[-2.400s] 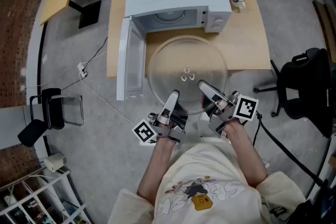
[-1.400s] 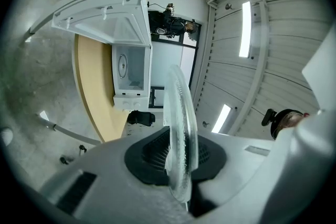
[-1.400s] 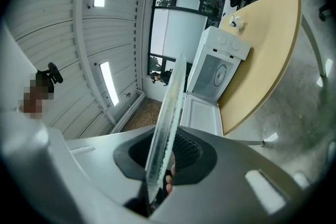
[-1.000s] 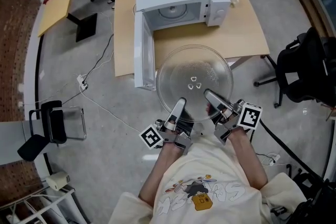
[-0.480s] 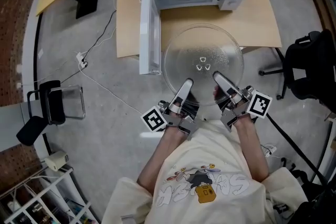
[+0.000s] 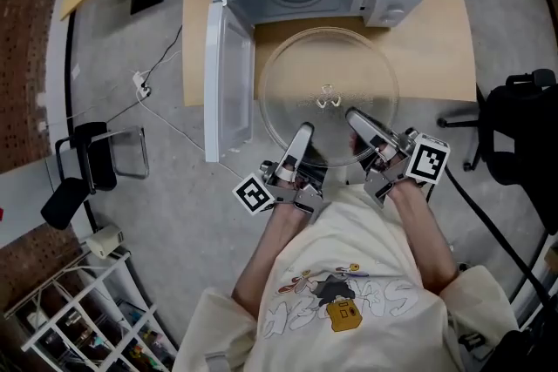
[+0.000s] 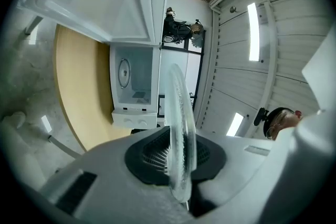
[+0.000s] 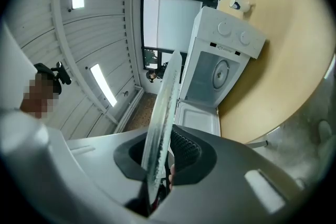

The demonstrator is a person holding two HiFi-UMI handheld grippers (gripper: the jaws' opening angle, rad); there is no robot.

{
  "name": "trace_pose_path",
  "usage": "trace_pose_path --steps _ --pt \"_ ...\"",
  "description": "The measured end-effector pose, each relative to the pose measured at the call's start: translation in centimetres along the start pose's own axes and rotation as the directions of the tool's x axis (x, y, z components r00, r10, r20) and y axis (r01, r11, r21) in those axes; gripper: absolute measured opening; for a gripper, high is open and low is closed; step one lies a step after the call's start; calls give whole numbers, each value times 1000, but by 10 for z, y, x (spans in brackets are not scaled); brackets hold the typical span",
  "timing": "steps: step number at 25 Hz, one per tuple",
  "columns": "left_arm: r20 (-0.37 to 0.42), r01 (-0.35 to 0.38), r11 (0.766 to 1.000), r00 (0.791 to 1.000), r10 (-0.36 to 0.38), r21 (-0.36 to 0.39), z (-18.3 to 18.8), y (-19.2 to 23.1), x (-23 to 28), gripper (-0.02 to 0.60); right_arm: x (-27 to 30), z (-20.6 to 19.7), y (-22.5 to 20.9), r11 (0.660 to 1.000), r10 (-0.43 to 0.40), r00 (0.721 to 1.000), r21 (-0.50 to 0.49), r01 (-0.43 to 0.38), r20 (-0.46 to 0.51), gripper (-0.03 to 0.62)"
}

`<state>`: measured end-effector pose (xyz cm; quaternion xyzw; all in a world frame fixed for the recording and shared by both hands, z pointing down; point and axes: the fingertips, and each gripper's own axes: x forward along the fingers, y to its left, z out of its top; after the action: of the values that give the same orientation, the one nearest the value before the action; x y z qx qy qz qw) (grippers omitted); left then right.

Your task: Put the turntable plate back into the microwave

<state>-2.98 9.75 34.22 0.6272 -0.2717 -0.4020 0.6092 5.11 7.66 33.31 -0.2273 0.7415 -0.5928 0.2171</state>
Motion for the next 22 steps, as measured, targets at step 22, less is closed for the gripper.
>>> trace_pose_path --steps 22 --pt "156 -42 999 987 45 -25 83 104 58 38 79 53 -122 999 -22 993 42 27 -116 55"
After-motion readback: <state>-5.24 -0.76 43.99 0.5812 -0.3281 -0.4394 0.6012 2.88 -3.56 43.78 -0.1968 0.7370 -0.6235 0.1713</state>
